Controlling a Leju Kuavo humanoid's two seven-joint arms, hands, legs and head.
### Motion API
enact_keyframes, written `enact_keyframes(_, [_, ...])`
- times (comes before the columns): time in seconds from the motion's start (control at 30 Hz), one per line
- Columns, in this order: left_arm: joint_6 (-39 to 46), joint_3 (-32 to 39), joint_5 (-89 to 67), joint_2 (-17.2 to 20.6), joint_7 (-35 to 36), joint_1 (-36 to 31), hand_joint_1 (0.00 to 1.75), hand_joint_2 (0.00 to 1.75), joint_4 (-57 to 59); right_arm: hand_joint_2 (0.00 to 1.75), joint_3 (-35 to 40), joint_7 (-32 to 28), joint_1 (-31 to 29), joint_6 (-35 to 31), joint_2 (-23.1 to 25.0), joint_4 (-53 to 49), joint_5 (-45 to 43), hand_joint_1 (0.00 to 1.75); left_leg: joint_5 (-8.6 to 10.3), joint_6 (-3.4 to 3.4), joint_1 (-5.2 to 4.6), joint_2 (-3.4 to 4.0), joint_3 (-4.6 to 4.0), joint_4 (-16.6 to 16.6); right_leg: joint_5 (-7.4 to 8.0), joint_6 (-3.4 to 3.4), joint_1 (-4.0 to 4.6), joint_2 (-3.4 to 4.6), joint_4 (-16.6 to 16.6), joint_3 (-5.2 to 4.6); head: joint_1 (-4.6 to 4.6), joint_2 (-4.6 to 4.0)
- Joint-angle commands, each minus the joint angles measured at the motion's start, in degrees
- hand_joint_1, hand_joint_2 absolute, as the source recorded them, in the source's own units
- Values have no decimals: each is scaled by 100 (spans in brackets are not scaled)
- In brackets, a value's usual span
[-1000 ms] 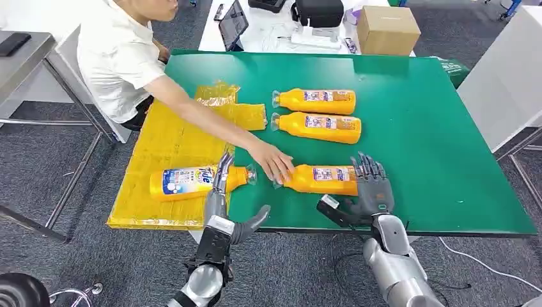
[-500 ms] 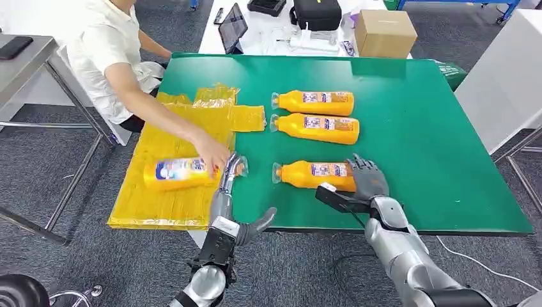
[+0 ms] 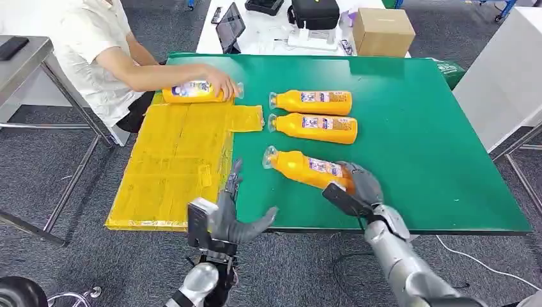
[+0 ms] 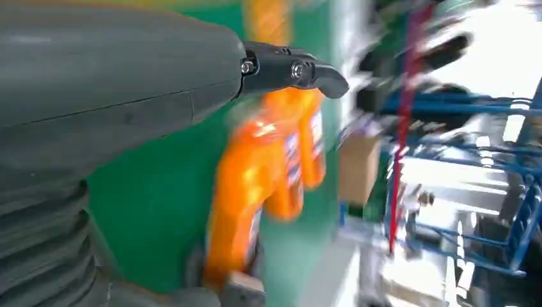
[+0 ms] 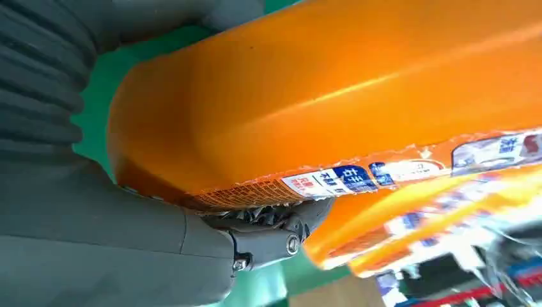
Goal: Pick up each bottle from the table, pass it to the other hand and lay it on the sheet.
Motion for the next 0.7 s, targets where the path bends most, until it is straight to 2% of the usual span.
enact_keyframes(0.03, [-54,291,1069,329,43,269,0,175,-230,175,397,-89,1009,95,507,-1669,-1526,175,-5,2,4,22,11,-9,-2,-19,8,9,-6,4,-2,0])
enact_keyframes(0.2, [-26,257,1103,326,36,245,0,175,-224,175,490,-58,991,86,426,-1645,-1650,175,-5,6,3,18,-20,-3,-5,-16,7,6,-1,-17,-2,0])
enact_keyframes(0.33, [-202,119,1364,452,218,330,0,175,-334,175,787,-227,1187,135,517,-2080,-2178,175,-5,6,2,12,-30,-5,-6,-18,1,5,-3,-25,0,0])
enact_keyframes(0.47, [-581,-139,1358,554,257,256,0,175,-519,175,1353,-167,1182,348,642,-2155,-2154,175,-8,3,-1,15,-31,-3,-7,-19,0,12,1,-29,-2,0])
enact_keyframes(0.53, [-594,-116,1354,495,255,190,0,175,-497,175,1712,-166,1110,618,714,-2012,-2169,171,-13,3,1,21,-19,-4,-10,-28,4,14,1,-21,-2,0])
enact_keyframes(0.57, [-646,-129,1389,477,317,133,0,175,-461,175,1907,-182,1088,729,757,-1940,-2167,175,-7,2,2,17,-34,-2,-5,-20,4,13,1,-35,0,0])
enact_keyframes(0.7, [-695,-57,1652,376,451,34,0,175,-348,175,2457,-330,1044,794,853,-1808,-2243,173,-2,3,5,13,-39,-2,-3,-15,7,6,1,-40,0,0])
